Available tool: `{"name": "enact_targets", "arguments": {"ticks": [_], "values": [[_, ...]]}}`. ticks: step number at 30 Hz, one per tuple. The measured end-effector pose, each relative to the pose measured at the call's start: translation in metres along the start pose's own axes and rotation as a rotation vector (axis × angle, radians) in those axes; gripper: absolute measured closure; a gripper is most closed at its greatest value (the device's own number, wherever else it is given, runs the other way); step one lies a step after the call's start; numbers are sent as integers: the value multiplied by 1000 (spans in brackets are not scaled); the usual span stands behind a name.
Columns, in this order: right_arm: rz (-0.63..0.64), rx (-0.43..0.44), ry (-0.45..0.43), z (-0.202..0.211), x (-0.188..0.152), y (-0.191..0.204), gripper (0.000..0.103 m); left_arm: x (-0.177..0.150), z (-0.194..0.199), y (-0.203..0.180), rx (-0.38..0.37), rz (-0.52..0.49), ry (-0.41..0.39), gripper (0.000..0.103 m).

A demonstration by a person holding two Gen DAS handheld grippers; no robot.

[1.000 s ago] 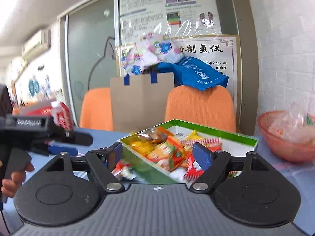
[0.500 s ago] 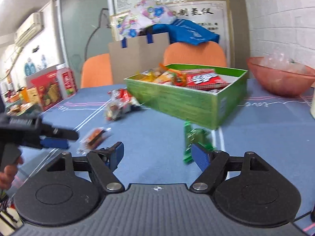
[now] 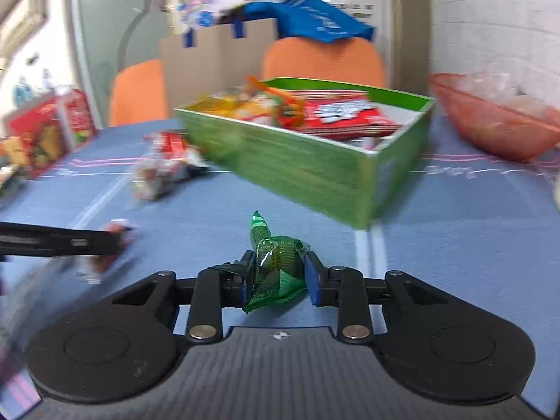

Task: Organize snacks
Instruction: 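Grasp a small clear stick packet with the left gripper while the right grasps a green candy, then carry the stick packet and green candy into the green box and open both grippers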

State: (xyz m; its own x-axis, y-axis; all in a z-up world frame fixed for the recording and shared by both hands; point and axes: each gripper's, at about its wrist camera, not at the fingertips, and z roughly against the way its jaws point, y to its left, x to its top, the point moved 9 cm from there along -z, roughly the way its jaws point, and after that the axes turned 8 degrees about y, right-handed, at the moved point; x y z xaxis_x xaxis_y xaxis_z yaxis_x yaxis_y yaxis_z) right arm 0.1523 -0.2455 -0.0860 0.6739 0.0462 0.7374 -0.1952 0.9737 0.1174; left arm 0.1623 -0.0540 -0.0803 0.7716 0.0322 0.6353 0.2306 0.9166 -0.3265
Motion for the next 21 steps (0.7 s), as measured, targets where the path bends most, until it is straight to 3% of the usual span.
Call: {"name": "enact_targets", "arguments": {"ticks": [5,8,14,17,21], "values": [[46,83,-4,5,-4,33,51,-4,0,0,-28,2,23,62],[59,74,-1,4,-5,36,45,-4,0,-3,-30,-3,22,51],[41,69,12,1,-3,32,38,-2,-4,-6,-52,-3,23,49],[44,63,18,-2,-3,31,38,-1,-6,-7,-53,-17,21,49],[52,77,8,-3,-4,34,49,-3,-7,-8,-65,-19,20,50]]}}
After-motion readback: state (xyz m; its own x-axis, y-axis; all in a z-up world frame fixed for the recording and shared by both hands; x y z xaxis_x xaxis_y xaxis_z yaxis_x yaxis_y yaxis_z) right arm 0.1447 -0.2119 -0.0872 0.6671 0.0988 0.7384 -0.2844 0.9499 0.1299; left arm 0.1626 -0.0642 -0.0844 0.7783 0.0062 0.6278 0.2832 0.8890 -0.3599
